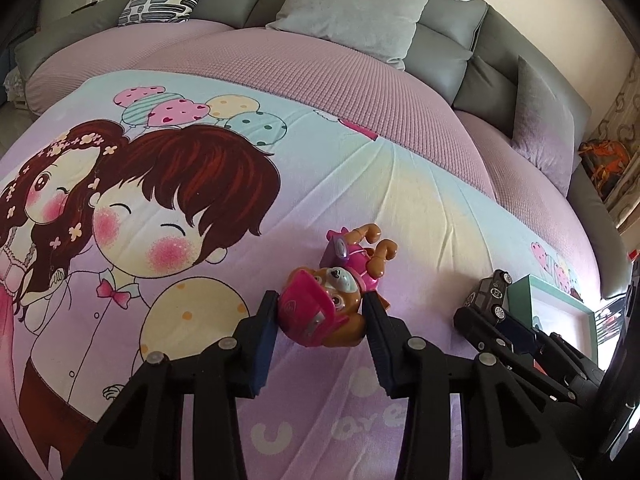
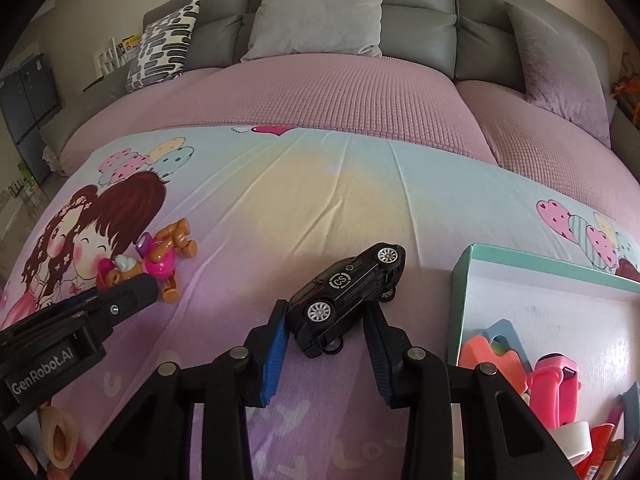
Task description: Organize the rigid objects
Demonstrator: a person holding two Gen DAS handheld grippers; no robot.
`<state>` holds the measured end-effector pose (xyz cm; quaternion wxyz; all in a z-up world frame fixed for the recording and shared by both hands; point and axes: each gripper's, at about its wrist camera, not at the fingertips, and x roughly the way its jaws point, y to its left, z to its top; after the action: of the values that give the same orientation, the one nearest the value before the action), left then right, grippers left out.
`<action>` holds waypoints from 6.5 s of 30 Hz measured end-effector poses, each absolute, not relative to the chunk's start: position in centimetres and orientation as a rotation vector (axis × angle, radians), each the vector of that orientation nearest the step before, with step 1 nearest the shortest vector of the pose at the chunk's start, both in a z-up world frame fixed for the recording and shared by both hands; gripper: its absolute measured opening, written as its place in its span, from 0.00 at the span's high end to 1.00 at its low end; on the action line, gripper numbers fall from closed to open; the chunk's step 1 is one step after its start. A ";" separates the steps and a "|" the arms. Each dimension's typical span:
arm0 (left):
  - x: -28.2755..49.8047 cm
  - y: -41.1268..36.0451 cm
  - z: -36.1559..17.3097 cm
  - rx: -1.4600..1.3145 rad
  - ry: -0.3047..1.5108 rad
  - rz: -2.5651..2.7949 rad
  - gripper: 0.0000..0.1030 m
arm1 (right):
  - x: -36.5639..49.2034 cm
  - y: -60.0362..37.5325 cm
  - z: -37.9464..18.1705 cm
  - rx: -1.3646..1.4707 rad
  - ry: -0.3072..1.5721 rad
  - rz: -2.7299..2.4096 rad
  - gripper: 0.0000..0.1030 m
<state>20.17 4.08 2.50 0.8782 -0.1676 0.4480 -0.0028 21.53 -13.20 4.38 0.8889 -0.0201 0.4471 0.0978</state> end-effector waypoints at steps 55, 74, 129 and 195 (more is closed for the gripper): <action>16.1 -11.0 11.5 -0.102 0.768 -0.258 0.57 | 11.5 -30.0 10.4 0.140 0.832 -0.203 0.61; 15.0 -19.8 10.5 0.032 0.801 -0.428 0.57 | 10.1 -35.4 10.1 0.175 0.848 -0.326 0.61; 15.7 -18.7 9.9 0.041 0.850 -0.363 0.57 | 10.1 -34.3 10.3 0.102 0.883 -0.325 0.58; 14.1 -8.6 7.9 -0.083 0.868 0.011 0.01 | 8.7 -32.3 11.8 0.213 0.778 -0.174 0.00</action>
<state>14.10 -8.55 7.90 0.9065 -0.0404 0.4203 0.0053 8.65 -32.32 11.79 0.9161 0.1035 0.3781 -0.0846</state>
